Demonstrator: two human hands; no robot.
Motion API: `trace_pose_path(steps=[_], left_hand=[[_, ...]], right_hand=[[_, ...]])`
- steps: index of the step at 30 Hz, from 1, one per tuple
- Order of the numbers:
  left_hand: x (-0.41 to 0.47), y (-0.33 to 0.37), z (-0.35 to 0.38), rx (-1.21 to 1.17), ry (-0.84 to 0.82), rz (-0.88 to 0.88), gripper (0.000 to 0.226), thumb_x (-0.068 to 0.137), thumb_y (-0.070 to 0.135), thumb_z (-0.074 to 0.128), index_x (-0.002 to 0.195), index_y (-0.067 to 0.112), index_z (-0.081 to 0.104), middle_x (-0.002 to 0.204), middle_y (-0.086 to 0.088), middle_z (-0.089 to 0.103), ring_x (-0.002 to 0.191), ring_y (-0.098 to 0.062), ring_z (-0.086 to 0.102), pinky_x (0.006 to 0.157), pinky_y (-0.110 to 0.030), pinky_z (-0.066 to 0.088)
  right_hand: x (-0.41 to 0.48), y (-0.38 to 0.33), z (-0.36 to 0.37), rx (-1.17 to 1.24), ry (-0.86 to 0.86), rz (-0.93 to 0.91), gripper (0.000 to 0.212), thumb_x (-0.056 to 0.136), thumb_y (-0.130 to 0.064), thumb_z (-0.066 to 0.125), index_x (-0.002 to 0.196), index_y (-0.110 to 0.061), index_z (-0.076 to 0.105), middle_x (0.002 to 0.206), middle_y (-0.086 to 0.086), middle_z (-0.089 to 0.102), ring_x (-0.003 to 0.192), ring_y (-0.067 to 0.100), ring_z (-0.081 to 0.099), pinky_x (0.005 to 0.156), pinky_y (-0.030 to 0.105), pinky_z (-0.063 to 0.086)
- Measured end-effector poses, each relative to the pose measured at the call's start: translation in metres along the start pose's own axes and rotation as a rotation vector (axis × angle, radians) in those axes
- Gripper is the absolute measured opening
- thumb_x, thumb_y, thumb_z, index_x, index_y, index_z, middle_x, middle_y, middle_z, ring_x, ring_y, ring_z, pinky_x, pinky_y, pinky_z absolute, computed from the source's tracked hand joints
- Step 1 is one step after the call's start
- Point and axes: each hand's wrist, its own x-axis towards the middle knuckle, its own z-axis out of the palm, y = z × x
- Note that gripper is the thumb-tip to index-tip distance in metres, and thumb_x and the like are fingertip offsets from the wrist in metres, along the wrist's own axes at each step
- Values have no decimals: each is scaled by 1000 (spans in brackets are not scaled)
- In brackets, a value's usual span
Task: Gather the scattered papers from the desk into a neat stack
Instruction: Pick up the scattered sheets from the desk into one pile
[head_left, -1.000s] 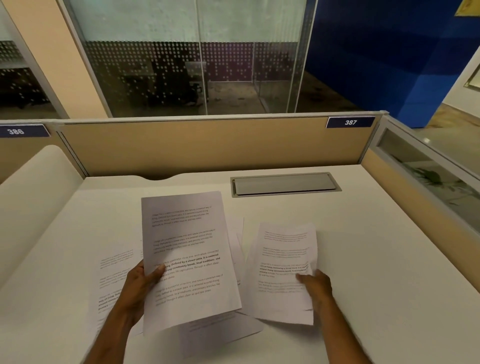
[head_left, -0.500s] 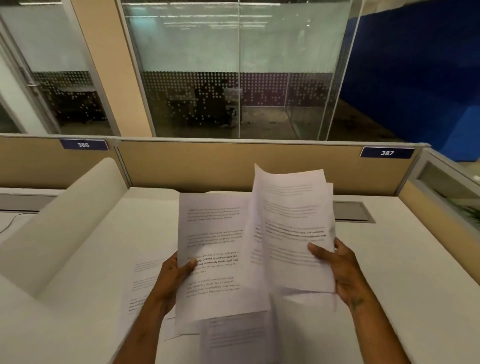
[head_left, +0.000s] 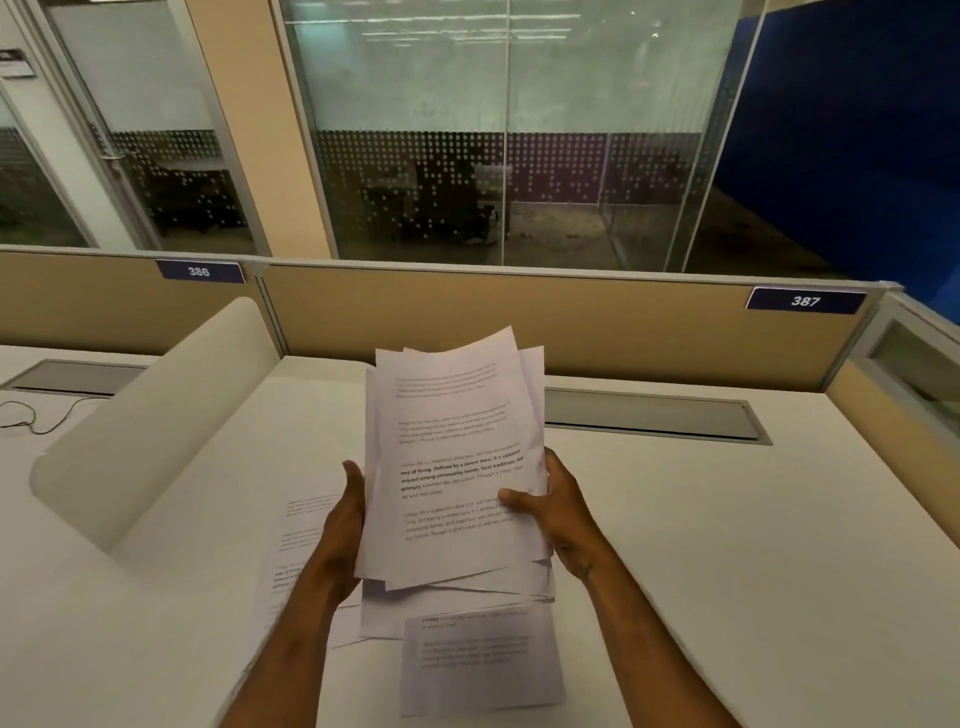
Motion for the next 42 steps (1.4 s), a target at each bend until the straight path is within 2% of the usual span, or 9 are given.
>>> trace_pose_path(steps=[2,6,11,13,16,21,31,35,42], left_hand=[[-2,1,0,-34,-69,26,55,95,68,39,126,33,68,122,-12,74,109,-41,71,90,-62,56],[-4,-6,-1,39,-56,120,40,90,18,70,129,22,60,125,-16,72,107,-40,72,82,-57,61],[-16,-16,-22,44,64,130,40,86,19,71,125,20,64,119,-17,74,100,-42,73,78,-54,62],[-23,-20,-40,34,113,134,36,89,17,68,125,21,64,117,-16,75,96,-39,75,74,-50,63],[-34,-25,-68,18,180,135,30,94,11,63,124,17,63,117,-18,74,93,-36,76,72,-47,64],[-50,-29,-103,56,247,103,24,95,10,62,115,23,67,115,-16,75,104,-45,69,91,-63,55],[-36,-22,-160,71,194,81,27,95,10,62,120,22,63,115,-19,74,99,-48,71,86,-65,56],[-29,-18,-171,69,148,88,31,94,11,62,124,19,61,115,-21,74,97,-50,71,82,-66,57],[-20,-8,-180,36,123,89,35,94,11,63,128,16,58,113,-21,75,95,-49,73,83,-69,56]], right_hand=[[2,-2,5,-50,-24,-20,70,78,-22,83,137,-25,45,130,-2,63,110,20,66,87,36,61],[4,0,13,-130,-45,-32,72,80,-24,81,140,-22,41,137,2,58,120,26,60,98,48,55],[-2,15,0,-148,-32,70,69,74,-59,73,134,-37,50,114,-9,64,108,14,65,81,25,55],[-6,45,-8,-356,100,195,59,81,-56,70,131,-30,55,118,0,66,115,22,63,88,30,51],[-18,96,-12,-734,186,395,71,84,-56,67,140,-17,47,139,11,54,126,30,55,100,39,49],[-43,130,12,-1026,222,521,76,74,-53,76,131,-15,42,131,10,45,122,29,50,94,43,50],[-35,131,27,-760,345,758,56,79,-23,76,129,-10,54,135,15,55,124,34,50,101,40,48],[-30,109,17,-366,340,558,72,84,-2,73,147,4,38,148,23,47,132,37,51,111,42,42],[-25,2,-32,-16,370,191,28,89,-1,68,116,-5,67,105,12,73,85,28,71,83,40,57]])
